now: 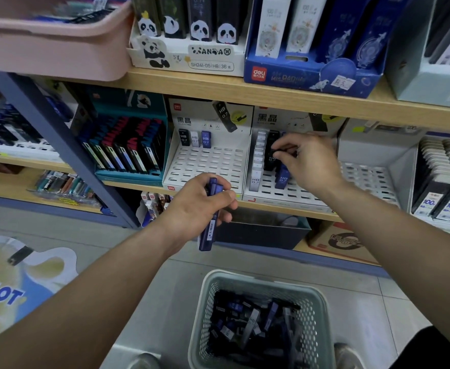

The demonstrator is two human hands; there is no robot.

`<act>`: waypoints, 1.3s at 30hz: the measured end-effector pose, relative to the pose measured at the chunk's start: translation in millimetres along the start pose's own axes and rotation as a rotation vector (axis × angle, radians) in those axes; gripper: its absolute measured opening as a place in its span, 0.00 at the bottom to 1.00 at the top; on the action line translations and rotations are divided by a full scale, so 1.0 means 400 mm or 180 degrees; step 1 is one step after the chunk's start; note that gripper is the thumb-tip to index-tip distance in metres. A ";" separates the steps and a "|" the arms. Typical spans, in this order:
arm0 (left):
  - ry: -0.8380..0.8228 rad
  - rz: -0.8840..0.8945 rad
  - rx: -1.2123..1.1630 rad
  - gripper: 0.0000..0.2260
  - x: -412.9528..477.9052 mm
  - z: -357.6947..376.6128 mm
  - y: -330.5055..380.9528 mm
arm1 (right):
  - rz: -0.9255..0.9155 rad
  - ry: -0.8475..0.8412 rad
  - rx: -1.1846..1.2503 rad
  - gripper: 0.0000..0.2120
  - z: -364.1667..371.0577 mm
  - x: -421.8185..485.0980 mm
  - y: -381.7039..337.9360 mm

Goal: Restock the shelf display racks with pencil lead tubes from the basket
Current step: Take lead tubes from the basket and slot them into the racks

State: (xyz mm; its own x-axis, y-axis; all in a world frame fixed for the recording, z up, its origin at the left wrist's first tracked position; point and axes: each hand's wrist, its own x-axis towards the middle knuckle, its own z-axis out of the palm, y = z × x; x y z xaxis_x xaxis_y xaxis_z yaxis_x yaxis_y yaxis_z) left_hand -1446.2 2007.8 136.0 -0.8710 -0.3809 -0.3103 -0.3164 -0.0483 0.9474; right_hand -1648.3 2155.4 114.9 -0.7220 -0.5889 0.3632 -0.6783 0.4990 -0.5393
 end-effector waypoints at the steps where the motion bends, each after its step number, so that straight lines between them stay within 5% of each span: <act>1: 0.0003 0.0000 -0.0002 0.08 0.001 -0.001 0.000 | -0.0009 -0.0005 -0.0021 0.07 0.000 -0.002 -0.002; 11: 0.0030 0.0004 -0.0045 0.08 0.006 0.001 -0.005 | -0.0140 -0.0244 -0.0565 0.11 0.009 0.003 0.022; 18: 0.0073 0.0068 -0.0323 0.04 0.014 -0.005 -0.006 | -0.0188 -0.0170 -0.0151 0.11 -0.037 -0.049 -0.064; 21: 0.0187 0.0107 -0.0533 0.05 0.017 0.001 0.002 | 0.0046 -0.0952 0.0663 0.04 -0.073 -0.140 -0.168; 24: 0.0302 0.0052 -0.0877 0.06 0.013 0.025 0.018 | 0.0589 -0.1553 0.1340 0.13 -0.073 -0.219 -0.241; 27: 0.0259 0.0049 -0.1056 0.09 0.000 0.056 0.034 | 0.0957 -0.1342 0.1685 0.19 -0.065 -0.257 -0.282; 39: 0.0452 0.0043 -0.1265 0.11 -0.057 0.150 0.074 | 0.1434 -0.0654 0.1920 0.09 -0.084 -0.326 -0.277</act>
State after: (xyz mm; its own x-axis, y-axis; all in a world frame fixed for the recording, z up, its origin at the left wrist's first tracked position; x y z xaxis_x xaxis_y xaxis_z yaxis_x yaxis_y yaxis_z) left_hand -1458.1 2070.3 166.5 -0.8049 -0.5059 -0.3100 -0.1115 -0.3843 0.9165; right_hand -1483.6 2198.0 153.0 -0.8305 -0.5470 -0.1053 -0.0918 0.3208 -0.9427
